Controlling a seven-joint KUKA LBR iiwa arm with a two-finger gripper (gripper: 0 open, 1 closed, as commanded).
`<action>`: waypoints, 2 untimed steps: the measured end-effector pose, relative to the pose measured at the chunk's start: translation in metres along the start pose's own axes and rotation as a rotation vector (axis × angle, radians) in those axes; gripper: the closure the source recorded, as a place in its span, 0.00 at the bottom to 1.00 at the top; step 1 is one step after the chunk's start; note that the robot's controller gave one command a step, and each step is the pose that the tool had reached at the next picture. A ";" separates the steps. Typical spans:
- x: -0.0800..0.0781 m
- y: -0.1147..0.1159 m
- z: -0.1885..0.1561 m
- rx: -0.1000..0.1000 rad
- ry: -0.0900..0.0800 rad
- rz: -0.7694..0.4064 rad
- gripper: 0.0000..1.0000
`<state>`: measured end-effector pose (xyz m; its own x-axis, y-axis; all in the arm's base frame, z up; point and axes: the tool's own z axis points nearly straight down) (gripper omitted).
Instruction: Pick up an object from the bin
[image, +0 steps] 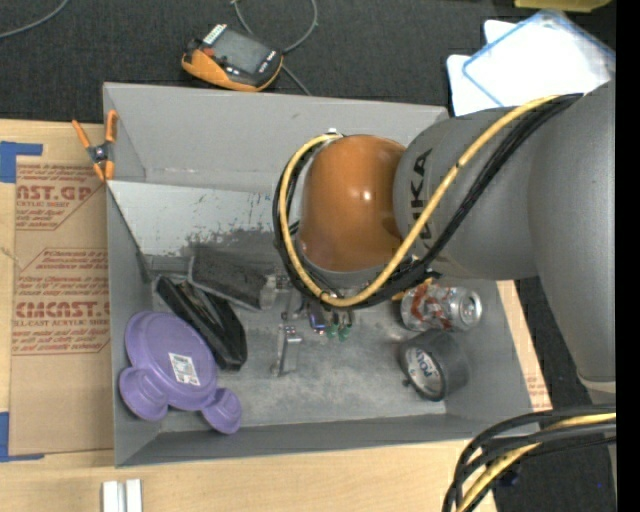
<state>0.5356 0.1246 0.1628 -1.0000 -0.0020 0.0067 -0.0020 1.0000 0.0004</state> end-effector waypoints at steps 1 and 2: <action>-0.002 -0.001 -0.004 -0.001 -0.008 0.002 0.00; -0.022 0.058 0.082 -0.001 -0.006 0.261 0.00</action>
Offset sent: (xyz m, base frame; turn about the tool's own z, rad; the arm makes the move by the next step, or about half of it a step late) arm 0.0229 0.0641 -0.0928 0.2912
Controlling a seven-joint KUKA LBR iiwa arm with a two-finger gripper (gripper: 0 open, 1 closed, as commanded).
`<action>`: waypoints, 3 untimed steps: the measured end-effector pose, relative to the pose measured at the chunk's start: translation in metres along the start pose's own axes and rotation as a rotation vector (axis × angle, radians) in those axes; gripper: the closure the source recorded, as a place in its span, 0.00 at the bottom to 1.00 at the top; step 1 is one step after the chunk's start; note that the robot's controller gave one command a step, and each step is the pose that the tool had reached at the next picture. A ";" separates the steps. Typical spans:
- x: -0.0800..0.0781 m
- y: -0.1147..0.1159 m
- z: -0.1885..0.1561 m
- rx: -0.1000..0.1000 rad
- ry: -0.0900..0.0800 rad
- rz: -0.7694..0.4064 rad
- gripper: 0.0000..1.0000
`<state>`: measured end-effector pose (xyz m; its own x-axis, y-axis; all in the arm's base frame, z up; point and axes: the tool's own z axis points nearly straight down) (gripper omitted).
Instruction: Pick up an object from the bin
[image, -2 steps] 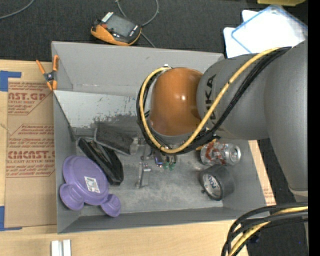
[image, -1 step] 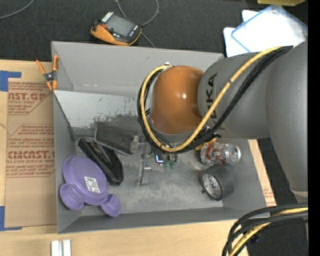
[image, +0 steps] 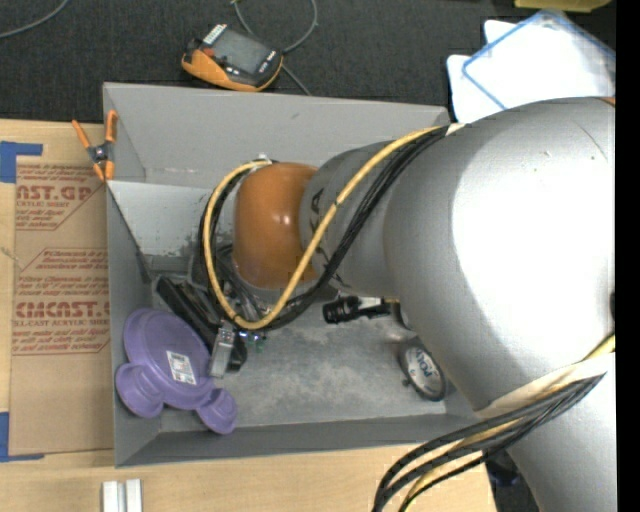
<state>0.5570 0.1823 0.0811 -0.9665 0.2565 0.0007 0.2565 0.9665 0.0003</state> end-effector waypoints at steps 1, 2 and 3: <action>-0.009 0.020 -0.046 -0.004 -0.008 -0.127 0.00; 0.000 0.005 0.003 0.003 0.010 0.000 0.00; -0.013 0.019 0.007 0.028 0.031 -0.001 0.00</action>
Offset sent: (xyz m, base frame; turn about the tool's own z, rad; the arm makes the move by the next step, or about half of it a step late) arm 0.0012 0.0031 -0.0057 0.0042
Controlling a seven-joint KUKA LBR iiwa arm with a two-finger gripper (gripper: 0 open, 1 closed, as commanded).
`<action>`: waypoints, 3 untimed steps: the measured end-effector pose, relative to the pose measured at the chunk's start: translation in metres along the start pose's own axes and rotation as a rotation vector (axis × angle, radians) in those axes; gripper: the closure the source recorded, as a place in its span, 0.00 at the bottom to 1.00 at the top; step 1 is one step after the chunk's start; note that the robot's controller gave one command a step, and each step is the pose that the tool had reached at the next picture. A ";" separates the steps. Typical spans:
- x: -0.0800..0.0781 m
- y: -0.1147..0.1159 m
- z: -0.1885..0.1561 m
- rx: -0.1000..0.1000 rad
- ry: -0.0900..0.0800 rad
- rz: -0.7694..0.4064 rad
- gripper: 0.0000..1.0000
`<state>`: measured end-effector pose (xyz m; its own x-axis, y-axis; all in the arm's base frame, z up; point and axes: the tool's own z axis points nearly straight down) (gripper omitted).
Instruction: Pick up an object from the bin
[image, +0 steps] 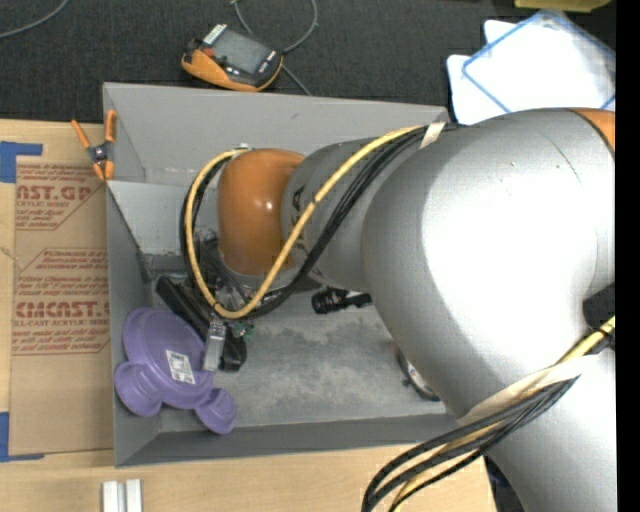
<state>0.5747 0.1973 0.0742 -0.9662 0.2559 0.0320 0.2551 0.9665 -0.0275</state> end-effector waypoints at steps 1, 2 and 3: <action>0.005 -0.007 -0.010 -0.028 -0.030 0.000 1.00; 0.005 -0.007 -0.010 -0.028 -0.030 0.000 1.00; 0.008 -0.009 -0.025 -0.023 -0.023 0.000 1.00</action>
Offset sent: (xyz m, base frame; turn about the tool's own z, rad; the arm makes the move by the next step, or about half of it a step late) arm 0.0000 0.0000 0.0000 0.0000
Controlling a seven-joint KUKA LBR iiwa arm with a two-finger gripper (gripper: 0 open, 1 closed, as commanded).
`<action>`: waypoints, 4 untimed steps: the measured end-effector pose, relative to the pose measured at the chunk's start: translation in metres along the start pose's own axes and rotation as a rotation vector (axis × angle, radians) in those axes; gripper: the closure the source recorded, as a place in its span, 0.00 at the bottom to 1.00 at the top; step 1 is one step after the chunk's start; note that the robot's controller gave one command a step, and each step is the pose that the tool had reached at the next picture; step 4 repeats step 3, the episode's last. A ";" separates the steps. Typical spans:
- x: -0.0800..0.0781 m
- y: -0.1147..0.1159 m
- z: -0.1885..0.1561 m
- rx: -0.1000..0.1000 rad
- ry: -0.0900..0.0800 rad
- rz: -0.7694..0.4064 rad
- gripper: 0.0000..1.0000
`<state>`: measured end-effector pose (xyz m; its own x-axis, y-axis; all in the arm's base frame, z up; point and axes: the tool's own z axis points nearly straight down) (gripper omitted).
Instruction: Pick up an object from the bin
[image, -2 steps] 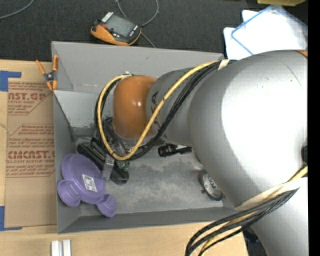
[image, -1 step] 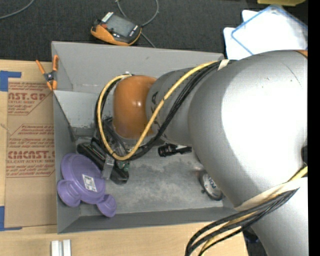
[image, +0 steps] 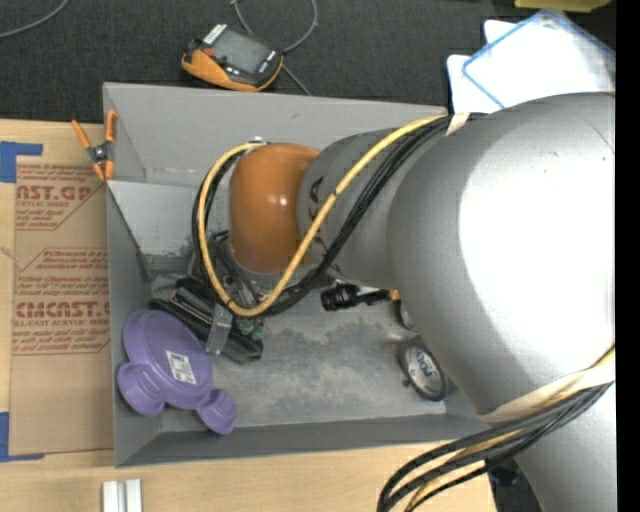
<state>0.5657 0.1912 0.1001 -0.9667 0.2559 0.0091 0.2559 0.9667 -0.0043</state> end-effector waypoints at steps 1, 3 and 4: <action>0.000 -0.001 -0.030 0.000 -0.003 0.000 1.00; 0.002 -0.001 -0.067 0.002 0.004 -0.001 1.00; 0.002 -0.001 -0.067 0.002 0.004 -0.001 1.00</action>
Offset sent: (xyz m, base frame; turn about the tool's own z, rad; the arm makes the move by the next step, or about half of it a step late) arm -0.0001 -0.0011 0.0324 0.0006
